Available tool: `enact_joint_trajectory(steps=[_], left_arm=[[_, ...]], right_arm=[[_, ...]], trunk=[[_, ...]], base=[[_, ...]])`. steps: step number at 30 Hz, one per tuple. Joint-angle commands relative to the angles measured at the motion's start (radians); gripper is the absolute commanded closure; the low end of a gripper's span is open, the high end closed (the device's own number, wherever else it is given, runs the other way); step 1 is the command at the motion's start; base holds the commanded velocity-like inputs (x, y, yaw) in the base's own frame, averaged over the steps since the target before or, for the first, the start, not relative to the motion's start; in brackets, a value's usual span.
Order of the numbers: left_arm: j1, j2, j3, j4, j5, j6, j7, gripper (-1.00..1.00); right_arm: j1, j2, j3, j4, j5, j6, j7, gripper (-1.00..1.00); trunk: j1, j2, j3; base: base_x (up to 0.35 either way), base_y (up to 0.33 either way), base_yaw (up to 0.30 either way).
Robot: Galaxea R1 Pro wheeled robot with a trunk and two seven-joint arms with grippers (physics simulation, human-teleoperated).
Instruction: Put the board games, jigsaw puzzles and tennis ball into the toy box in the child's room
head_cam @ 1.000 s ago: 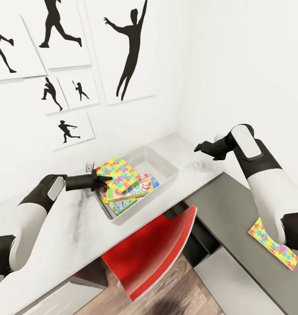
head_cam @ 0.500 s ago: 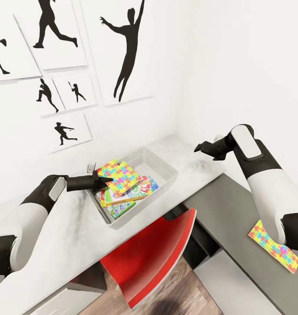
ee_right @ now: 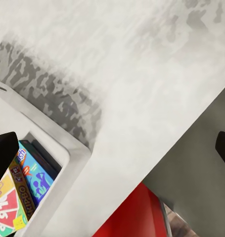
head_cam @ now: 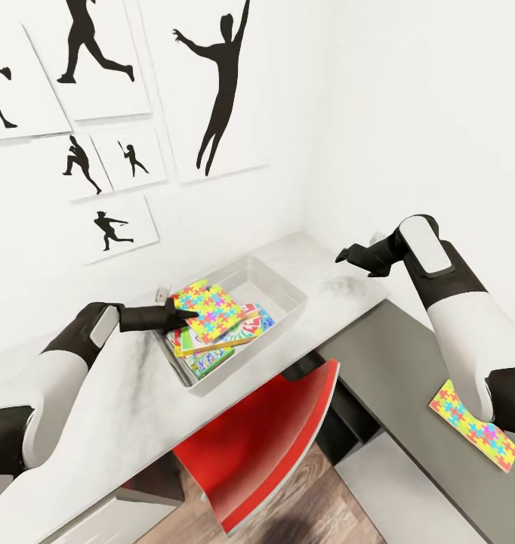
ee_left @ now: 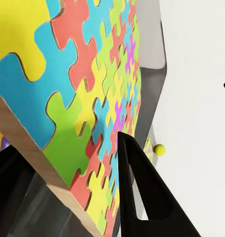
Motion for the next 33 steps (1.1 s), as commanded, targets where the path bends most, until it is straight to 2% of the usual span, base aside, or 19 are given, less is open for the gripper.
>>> enact_joint_trajectory(steps=[1,33], left_arm=[[-0.001,-0.001,0.004,0.0,-0.007,0.002,-0.005,1.0],[-0.001,-0.026,0.002,0.0,-0.009,0.001,-0.002,1.0]], right_arm=[[-0.001,-0.001,0.004,-0.001,-0.011,0.0,-0.01,-1.0],[-0.001,-0.001,0.004,-0.001,-0.01,0.0,-0.01,-1.0]], trunk=[[0.001,-0.002,-0.002],[0.001,-0.002,-0.002]], base=[[0.0,0.0,0.0],[0.0,0.0,0.0]])
